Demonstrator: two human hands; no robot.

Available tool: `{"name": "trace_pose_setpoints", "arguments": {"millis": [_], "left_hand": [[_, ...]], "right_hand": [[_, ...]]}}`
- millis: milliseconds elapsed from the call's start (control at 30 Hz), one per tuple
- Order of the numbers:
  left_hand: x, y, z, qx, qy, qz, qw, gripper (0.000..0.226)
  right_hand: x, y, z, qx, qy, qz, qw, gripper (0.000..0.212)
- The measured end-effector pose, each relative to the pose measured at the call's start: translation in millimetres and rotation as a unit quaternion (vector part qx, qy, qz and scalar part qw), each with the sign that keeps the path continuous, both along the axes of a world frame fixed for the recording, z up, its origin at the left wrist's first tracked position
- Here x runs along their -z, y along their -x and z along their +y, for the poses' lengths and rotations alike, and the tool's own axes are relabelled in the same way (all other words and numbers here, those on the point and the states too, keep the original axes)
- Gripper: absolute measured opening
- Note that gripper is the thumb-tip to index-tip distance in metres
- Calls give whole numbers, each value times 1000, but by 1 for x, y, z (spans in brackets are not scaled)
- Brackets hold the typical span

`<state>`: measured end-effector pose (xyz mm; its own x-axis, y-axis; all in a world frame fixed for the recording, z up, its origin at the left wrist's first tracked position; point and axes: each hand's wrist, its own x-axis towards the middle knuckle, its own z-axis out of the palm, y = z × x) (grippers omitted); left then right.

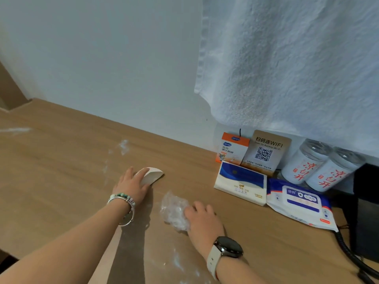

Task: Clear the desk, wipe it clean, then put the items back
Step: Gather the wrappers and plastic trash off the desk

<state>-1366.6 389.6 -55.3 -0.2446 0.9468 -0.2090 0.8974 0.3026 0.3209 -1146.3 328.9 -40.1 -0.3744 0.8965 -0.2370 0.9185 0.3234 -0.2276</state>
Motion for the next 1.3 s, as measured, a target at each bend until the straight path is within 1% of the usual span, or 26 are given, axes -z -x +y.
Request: {"name": "trace_pose_setpoints", "arguments": {"millis": [67,133,200,267,333,367,400,467,500,533,600,667,700,800,900,1000,1100,1200,1300], "left_hand": [[5,-1,2,1,10,17,1000,40],[7,-2,1,-8,-18,31,999,28],[8,-3,-3,4,-33,28,999,24],[7,-5,-6,54,-29,31,998,24],[3,-9,-15,90,-6,27,996,36],[2,-10,-20,101,2,18,995,38],[1,-12,-25,107,0,-3,994,34],[-1,-14,-36,95,-14,-66,993,17],[-3,-14,-42,79,-14,-107,991,18],[-5,-16,-49,68,-15,-146,987,25],[-9,-20,-61,58,-13,-186,981,33],[-13,-26,-77,70,1,-199,978,38],[-14,-29,-86,79,8,-205,975,41],[-22,-38,-114,104,15,-208,973,40],[-30,-52,-142,85,13,-235,968,36],[-39,-73,-169,59,-9,-250,966,35],[-45,-99,-198,32,-28,-251,967,29],[-52,-131,-233,-4,-31,-330,944,31],[-51,-154,-268,-20,-8,-361,932,36]], "right_hand": [[2,0,-2,13,-10,-3,1000,31],[3,0,-3,20,-15,-5,1000,31],[2,2,-5,23,-19,-13,999,32],[1,3,-7,24,-18,-24,999,33],[0,3,-12,25,-8,-30,999,35],[-1,2,-16,29,-3,-34,999,37],[-1,1,-20,40,-2,-37,999,39],[-4,-1,-30,70,2,-37,997,44],[-6,-2,-36,84,8,-33,996,46],[-7,-3,-43,102,19,-26,994,46],[-9,-7,-58,149,42,19,988,33],[-10,-9,-73,195,33,82,977,18],[-10,-11,-80,205,23,98,973,17],[-15,-18,-97,187,-1,119,975,36],[-26,-27,-107,175,4,163,971,52],[-31,-44,-117,171,19,224,959,49],[-37,-67,-134,147,-3,247,958,31],[-40,-96,-160,151,1,269,951,35],[-34,-122,-185,142,10,311,940,31]]}}
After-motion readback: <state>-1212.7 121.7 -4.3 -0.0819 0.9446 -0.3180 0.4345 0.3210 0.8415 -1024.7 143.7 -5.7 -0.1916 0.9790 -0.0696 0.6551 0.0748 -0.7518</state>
